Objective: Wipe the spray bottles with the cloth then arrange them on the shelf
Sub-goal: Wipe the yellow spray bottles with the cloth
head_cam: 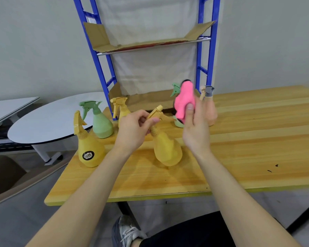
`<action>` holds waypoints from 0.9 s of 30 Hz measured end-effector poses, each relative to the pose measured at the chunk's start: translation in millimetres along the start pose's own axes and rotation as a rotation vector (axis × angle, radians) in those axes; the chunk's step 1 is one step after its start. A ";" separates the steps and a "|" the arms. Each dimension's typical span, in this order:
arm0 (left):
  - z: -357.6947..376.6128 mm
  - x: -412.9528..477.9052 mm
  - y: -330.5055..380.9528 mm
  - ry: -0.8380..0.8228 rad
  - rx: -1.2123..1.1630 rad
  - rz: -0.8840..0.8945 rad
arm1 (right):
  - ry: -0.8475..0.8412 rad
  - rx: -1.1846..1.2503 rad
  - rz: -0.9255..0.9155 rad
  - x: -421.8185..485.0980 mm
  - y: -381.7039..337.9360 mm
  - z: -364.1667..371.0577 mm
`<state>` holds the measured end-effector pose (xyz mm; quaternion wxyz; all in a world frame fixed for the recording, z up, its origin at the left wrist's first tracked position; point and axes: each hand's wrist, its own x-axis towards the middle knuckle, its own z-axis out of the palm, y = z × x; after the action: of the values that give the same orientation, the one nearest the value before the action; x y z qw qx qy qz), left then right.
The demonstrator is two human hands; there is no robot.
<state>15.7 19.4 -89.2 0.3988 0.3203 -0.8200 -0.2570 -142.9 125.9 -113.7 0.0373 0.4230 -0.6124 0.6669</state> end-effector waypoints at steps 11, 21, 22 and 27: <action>-0.2 7.9 5.0 -0.246 0.081 0.185 | -0.227 -0.087 0.009 3.6 27.5 -2.1; 6.6 3.7 6.4 -0.209 -0.026 0.115 | -0.261 -0.084 0.007 6.8 11.3 -21.3; 7.6 5.3 7.4 -0.203 -0.014 0.138 | -0.329 -0.094 -0.044 9.9 6.7 -21.2; 7.5 6.8 10.7 -0.159 -0.002 0.112 | -0.245 -0.216 -0.075 13.4 11.0 -13.9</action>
<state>2.9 22.7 -82.7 0.3464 0.2524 -0.8654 -0.2596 -164.9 128.7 -112.7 0.0324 0.5173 -0.6642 0.5386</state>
